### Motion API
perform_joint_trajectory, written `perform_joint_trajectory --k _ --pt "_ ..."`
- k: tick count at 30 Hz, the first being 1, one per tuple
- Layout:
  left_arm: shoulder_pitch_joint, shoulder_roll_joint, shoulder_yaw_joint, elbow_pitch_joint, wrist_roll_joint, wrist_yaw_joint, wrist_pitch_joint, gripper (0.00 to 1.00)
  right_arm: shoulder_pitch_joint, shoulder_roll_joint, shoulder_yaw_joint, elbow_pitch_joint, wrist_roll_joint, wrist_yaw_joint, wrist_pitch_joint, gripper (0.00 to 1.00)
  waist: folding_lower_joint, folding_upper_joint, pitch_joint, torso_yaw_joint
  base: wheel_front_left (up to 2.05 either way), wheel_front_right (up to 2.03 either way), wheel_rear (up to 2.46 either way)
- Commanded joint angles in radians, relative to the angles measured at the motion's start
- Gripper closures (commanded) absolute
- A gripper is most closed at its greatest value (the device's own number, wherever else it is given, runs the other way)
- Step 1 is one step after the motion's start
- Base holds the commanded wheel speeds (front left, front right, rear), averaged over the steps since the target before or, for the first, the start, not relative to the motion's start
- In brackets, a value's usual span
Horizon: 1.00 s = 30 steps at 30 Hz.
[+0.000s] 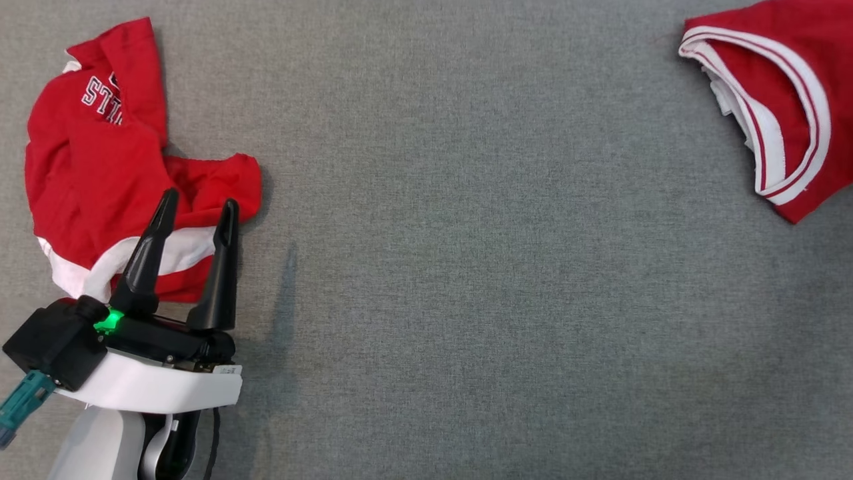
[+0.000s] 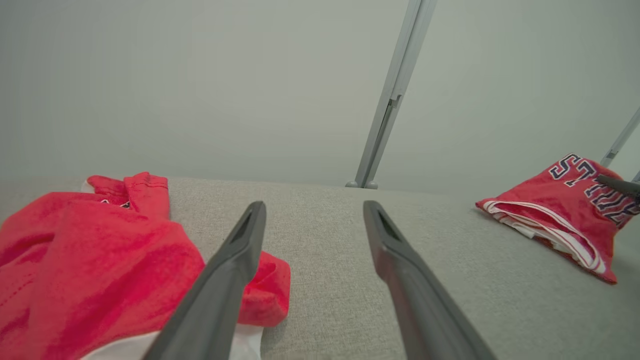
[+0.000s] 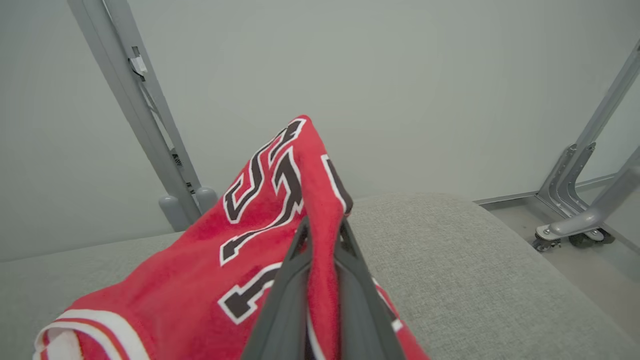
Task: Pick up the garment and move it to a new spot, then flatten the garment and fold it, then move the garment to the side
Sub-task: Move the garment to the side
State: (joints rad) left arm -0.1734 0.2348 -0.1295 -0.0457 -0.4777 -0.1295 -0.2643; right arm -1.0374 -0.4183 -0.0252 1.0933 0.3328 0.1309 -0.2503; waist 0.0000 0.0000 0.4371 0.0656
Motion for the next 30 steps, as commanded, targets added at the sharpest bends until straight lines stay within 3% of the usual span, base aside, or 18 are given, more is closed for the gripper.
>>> perform_joint_trajectory --k 1,10,17,18,19,20,21,30 --pt "-0.021 0.011 0.001 -0.005 -0.005 -0.002 0.0 0.0 -0.035 -0.021 -0.041 0.022 -0.034 0.0 -0.012 1.0 0.0 0.0 0.038 -0.003 0.0 0.0 0.0" --pt "-0.037 0.03 -0.007 -0.03 -0.009 -0.002 0.0 0.0 -0.101 -0.014 -0.268 0.054 -0.249 0.0 -0.017 1.0 0.0 0.0 0.079 -0.003 0.0 0.0 0.0" --pt "-0.031 0.023 -0.01 -0.022 -0.007 -0.002 0.0 0.0 -0.087 0.025 -0.477 0.034 -0.519 0.0 0.014 1.0 0.0 0.0 0.071 -0.005 0.0 0.0 0.0" --pt "-0.031 0.023 -0.012 -0.021 -0.007 -0.002 0.0 0.0 -0.08 0.038 -0.507 0.013 -0.56 0.0 0.023 0.9 0.0 0.0 0.068 -0.006 0.0 0.0 0.0" --pt "-0.032 0.023 -0.015 -0.019 -0.008 -0.002 0.0 0.0 -0.073 0.052 -0.535 -0.008 -0.598 0.0 0.028 0.55 0.0 0.0 0.064 -0.007 0.0 0.0 0.0" --pt "-0.032 0.023 -0.015 -0.019 -0.008 -0.002 0.0 0.0 -0.073 0.052 -0.535 -0.008 -0.598 0.0 0.028 0.55 0.0 0.0 0.064 -0.007 0.0 0.0 0.0" --pt "-0.034 0.022 -0.018 -0.019 -0.009 -0.002 0.0 0.0 -0.068 0.071 -0.561 -0.03 -0.632 0.0 0.036 0.0 0.0 0.0 0.059 -0.007 0.0 0.0 0.0" --pt "-0.009 0.004 -0.029 0.009 -0.006 -0.002 0.0 0.0 -0.001 0.212 -0.702 -0.173 -0.843 0.0 0.059 0.0 0.0 0.0 -0.032 -0.012 0.0 0.0 0.0"
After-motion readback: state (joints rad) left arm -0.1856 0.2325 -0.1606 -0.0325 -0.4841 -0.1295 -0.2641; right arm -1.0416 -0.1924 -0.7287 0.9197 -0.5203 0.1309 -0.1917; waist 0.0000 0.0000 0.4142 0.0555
